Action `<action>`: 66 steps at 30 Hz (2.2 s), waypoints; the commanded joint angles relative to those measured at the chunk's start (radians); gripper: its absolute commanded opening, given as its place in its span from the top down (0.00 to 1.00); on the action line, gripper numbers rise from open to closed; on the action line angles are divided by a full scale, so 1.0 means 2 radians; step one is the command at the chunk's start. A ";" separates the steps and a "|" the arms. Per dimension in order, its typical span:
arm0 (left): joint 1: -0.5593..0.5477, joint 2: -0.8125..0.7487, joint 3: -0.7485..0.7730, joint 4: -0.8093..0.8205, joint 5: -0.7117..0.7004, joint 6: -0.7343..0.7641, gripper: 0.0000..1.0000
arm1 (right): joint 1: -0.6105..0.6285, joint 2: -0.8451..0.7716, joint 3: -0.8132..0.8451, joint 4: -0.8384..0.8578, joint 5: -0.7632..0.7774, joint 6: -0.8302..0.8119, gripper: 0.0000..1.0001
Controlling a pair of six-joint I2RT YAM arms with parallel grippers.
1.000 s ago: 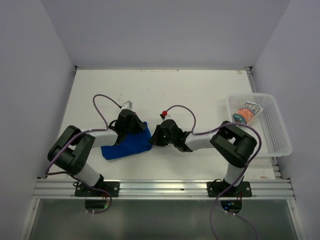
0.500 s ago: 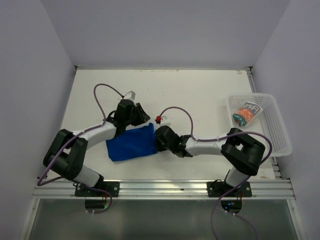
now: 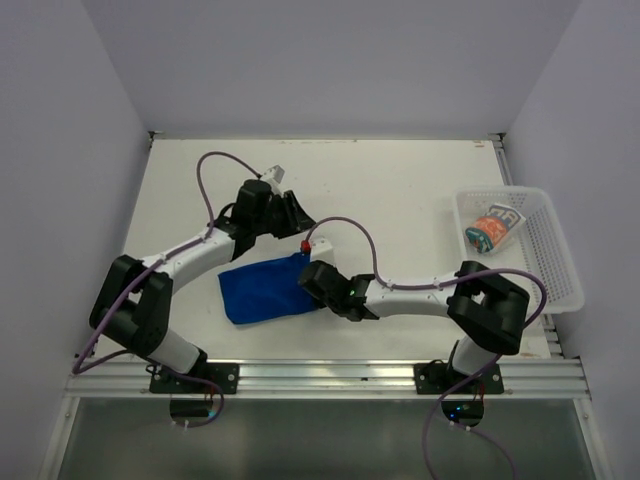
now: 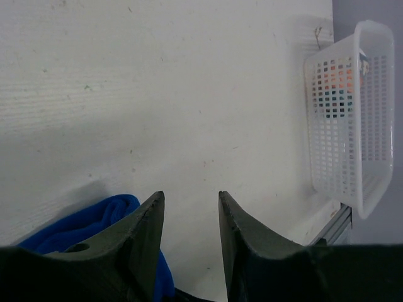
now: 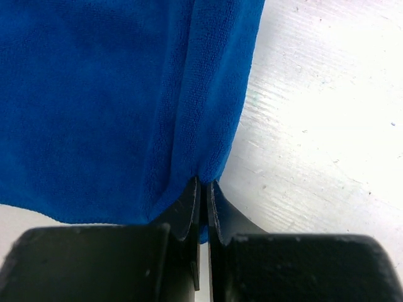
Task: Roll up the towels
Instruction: Roll the towel
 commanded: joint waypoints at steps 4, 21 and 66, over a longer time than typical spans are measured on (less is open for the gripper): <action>-0.019 0.035 0.018 -0.056 0.033 0.005 0.56 | 0.005 -0.001 0.009 -0.014 0.040 0.005 1.00; -0.089 0.117 0.109 -0.185 -0.126 0.106 0.56 | 0.005 0.015 0.004 0.009 0.025 0.019 1.00; -0.106 0.190 0.109 -0.260 -0.223 0.136 0.58 | 0.005 -0.011 -0.088 0.092 0.089 0.089 1.00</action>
